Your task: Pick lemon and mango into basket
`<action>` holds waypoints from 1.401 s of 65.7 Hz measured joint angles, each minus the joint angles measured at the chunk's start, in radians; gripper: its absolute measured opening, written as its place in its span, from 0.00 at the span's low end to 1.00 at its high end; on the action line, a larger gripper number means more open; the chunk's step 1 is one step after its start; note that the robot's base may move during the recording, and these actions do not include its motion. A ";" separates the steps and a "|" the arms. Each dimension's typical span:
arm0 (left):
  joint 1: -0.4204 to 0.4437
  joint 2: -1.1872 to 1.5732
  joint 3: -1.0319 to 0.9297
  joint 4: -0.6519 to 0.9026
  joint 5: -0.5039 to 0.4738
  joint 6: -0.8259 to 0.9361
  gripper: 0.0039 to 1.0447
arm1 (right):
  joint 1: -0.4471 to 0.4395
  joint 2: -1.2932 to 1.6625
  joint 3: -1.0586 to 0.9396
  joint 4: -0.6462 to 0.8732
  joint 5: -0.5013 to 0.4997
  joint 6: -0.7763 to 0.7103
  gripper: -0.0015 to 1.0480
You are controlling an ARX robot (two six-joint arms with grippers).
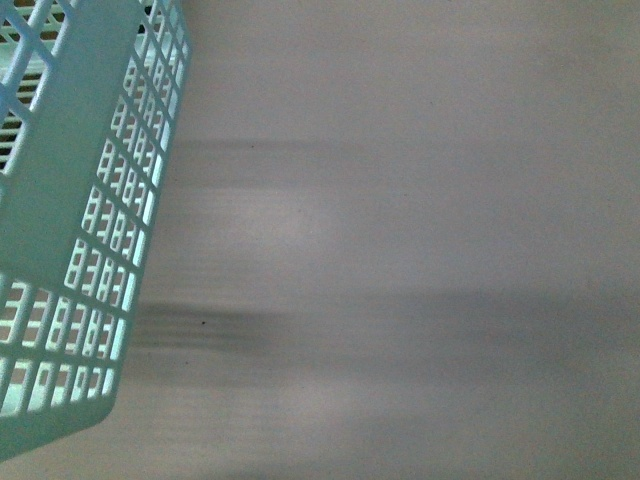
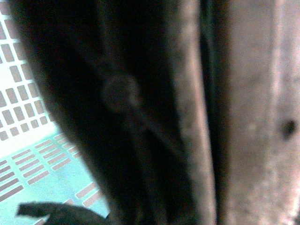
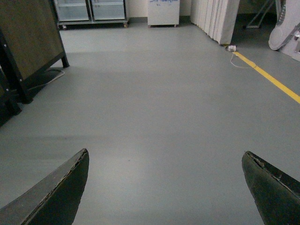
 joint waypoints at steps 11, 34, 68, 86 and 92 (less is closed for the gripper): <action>0.000 0.000 0.000 0.000 -0.006 0.001 0.14 | 0.000 0.000 0.000 0.000 0.000 0.000 0.92; 0.000 0.001 0.000 -0.001 -0.006 0.002 0.13 | 0.000 0.000 0.000 0.000 0.001 0.000 0.92; 0.000 0.001 0.001 -0.001 -0.006 0.002 0.13 | 0.000 0.000 0.000 0.000 0.000 0.000 0.92; 0.000 0.001 0.002 -0.001 -0.006 0.001 0.13 | 0.000 0.000 0.000 0.000 0.000 0.000 0.92; 0.000 0.001 0.002 -0.001 -0.005 0.001 0.13 | 0.000 0.000 0.000 0.000 0.000 0.000 0.92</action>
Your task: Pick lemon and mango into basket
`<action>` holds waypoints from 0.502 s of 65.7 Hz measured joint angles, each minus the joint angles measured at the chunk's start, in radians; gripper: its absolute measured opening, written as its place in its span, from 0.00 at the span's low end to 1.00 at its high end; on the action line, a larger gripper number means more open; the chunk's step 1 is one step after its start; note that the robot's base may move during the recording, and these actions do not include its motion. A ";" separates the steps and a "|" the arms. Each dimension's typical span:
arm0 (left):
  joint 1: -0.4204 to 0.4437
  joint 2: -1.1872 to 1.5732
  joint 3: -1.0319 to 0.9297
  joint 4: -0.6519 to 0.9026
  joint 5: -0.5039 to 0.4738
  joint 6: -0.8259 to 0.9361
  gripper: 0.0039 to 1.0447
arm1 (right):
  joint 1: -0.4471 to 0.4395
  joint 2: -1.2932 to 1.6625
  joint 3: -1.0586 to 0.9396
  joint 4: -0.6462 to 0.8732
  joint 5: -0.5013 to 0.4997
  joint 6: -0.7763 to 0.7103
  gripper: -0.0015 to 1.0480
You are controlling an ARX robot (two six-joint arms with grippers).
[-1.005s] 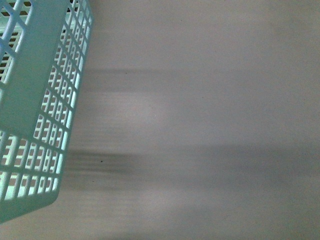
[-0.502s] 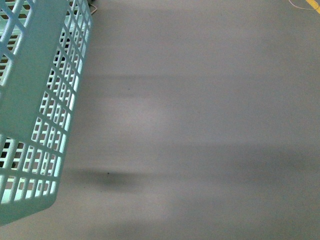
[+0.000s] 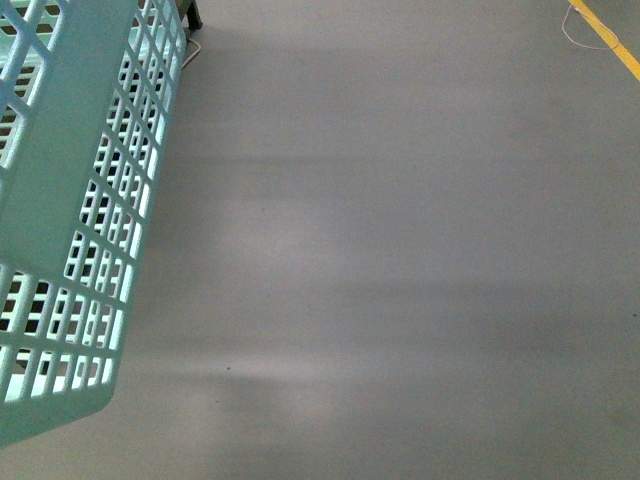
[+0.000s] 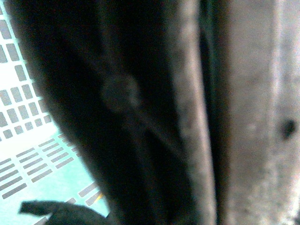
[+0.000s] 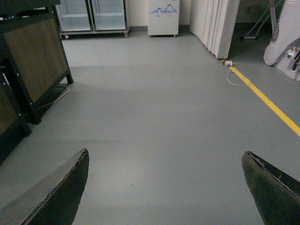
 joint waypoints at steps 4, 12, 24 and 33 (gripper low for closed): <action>0.000 0.000 0.000 0.000 0.000 0.000 0.13 | 0.000 0.000 0.000 0.000 0.000 0.000 0.92; 0.000 0.000 0.001 0.000 0.000 0.000 0.13 | 0.000 0.000 0.000 0.000 -0.001 -0.001 0.92; 0.000 0.000 0.001 0.000 0.000 0.000 0.13 | 0.000 0.000 0.000 0.000 0.000 0.000 0.92; 0.000 0.000 0.002 0.000 0.000 0.000 0.13 | 0.000 0.000 0.000 0.000 0.000 0.000 0.92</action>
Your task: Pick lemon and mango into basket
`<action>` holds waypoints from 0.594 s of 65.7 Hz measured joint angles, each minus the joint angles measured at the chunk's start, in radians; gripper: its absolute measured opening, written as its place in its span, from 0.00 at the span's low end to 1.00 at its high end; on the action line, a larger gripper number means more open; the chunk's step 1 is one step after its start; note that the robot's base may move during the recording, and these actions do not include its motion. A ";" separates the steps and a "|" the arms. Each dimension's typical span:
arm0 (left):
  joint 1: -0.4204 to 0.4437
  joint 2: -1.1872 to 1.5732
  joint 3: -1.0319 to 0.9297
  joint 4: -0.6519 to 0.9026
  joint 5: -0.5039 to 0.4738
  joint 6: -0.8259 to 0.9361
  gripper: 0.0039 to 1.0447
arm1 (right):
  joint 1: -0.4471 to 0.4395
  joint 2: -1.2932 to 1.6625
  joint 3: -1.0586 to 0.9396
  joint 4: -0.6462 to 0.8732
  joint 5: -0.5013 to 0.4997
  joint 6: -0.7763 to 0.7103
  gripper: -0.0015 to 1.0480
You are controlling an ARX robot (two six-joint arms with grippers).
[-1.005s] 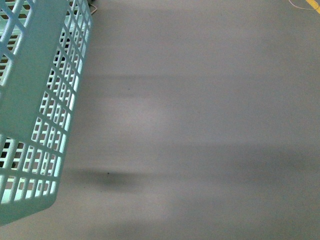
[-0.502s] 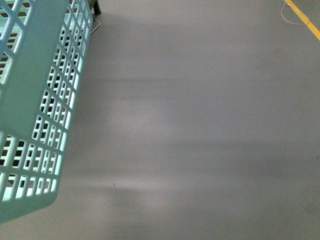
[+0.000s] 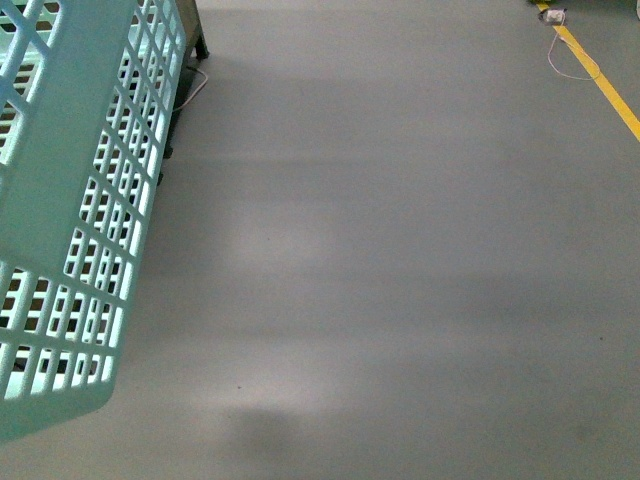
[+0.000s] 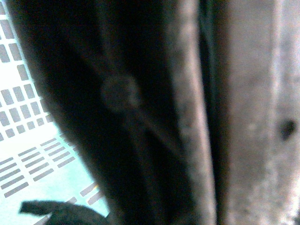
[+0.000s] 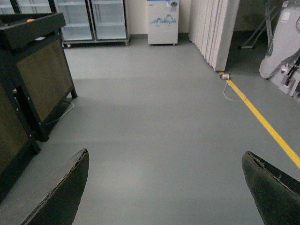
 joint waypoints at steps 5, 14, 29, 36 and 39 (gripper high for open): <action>0.000 0.000 0.000 0.000 0.000 0.000 0.13 | 0.000 0.000 0.000 0.000 0.000 0.000 0.92; 0.000 0.000 0.000 0.000 0.000 0.000 0.13 | 0.000 0.000 0.000 0.000 0.000 0.000 0.92; 0.000 0.000 0.001 0.000 0.000 0.000 0.13 | 0.000 0.000 0.000 0.000 0.000 0.000 0.92; 0.000 0.000 0.001 0.000 0.000 0.000 0.13 | 0.000 0.000 0.000 0.000 0.000 0.000 0.92; 0.000 0.000 0.001 0.000 0.000 0.000 0.13 | 0.000 0.000 0.000 0.000 0.000 0.000 0.92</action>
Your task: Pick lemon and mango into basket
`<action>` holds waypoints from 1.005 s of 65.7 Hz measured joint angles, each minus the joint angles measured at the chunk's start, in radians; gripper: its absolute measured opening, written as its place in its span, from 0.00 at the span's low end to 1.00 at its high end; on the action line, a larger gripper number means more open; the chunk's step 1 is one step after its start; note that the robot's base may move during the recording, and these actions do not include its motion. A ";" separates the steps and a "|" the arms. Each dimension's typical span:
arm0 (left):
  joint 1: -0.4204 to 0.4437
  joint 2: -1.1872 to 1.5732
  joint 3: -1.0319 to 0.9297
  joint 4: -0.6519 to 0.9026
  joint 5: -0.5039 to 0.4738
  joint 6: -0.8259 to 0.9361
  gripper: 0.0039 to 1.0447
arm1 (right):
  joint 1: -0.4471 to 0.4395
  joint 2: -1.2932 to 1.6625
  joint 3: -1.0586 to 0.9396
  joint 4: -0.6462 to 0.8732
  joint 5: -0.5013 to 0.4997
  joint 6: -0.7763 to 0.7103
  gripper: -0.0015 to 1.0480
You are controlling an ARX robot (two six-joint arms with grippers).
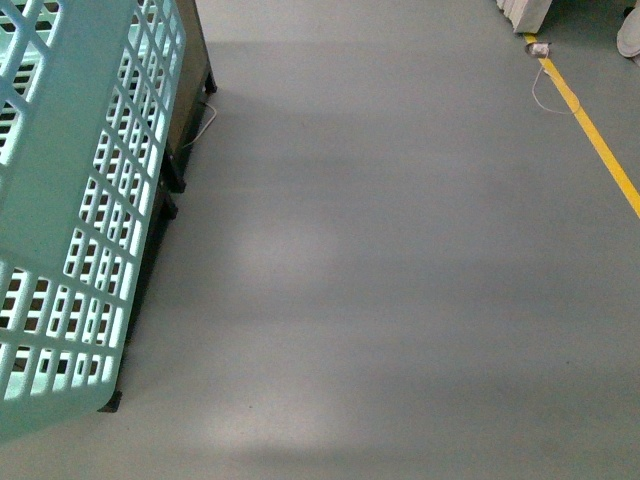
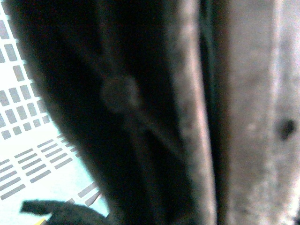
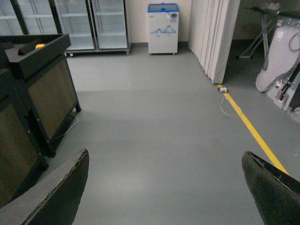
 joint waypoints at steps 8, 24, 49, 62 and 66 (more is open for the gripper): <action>0.000 0.000 0.000 0.000 0.000 0.000 0.13 | 0.000 0.000 0.000 0.000 0.000 0.000 0.92; 0.000 0.000 0.003 0.000 0.000 0.000 0.13 | 0.000 0.000 0.000 0.000 0.000 0.000 0.92; -0.005 -0.002 0.004 0.000 0.000 0.000 0.13 | 0.000 0.000 0.000 0.000 0.004 0.000 0.92; -0.005 -0.002 0.003 -0.001 0.000 0.000 0.13 | 0.000 0.000 0.000 0.000 0.002 0.001 0.92; -0.005 -0.003 0.005 0.000 0.001 0.000 0.13 | 0.000 -0.001 0.000 0.000 0.001 0.000 0.92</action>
